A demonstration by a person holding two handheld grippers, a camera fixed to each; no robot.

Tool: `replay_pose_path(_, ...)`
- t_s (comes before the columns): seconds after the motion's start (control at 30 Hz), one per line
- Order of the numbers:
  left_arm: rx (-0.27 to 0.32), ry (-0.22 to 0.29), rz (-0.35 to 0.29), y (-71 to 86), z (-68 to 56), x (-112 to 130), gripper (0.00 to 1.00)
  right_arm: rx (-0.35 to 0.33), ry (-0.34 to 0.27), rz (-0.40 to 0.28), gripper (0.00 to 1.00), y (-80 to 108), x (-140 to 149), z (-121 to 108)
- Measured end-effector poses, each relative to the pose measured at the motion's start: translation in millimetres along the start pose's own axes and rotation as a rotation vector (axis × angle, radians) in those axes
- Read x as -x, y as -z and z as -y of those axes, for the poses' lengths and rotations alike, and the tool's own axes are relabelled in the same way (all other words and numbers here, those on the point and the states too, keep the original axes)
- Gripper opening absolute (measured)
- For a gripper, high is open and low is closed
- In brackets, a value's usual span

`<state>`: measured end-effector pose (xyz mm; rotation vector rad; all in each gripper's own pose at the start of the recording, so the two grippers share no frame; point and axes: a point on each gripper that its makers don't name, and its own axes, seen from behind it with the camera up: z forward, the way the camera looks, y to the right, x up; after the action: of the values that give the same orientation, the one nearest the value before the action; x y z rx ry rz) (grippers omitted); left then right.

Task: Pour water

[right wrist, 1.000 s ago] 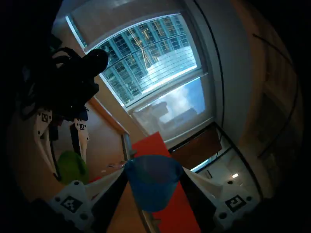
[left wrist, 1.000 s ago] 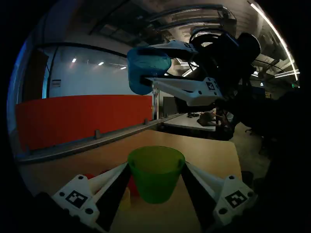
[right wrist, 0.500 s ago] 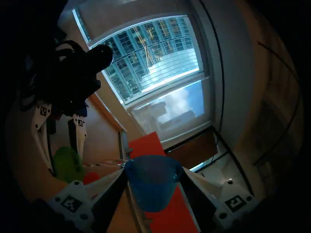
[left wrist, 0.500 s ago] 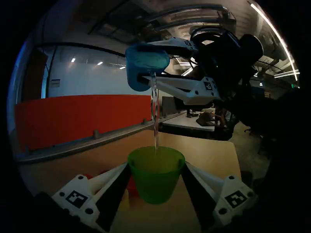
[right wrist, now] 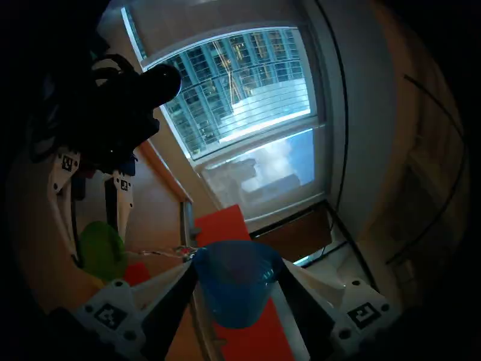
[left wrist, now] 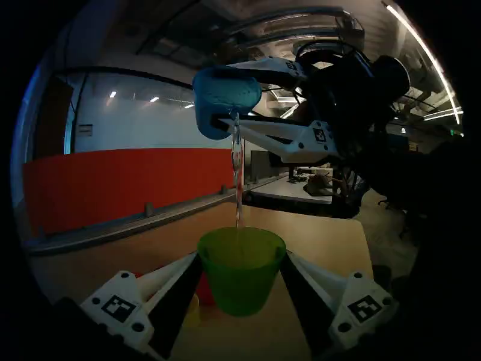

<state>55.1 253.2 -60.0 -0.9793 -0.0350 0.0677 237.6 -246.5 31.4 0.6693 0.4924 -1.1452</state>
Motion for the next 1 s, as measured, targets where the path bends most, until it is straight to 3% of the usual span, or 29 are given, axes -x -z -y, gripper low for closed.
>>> replay_pose_path(1.0, -0.001, -0.007, -0.013, 1.3, -1.7, -5.3, 0.86, 0.021, 0.128, 0.001, 0.92, -4.6, -8.7, -11.6)
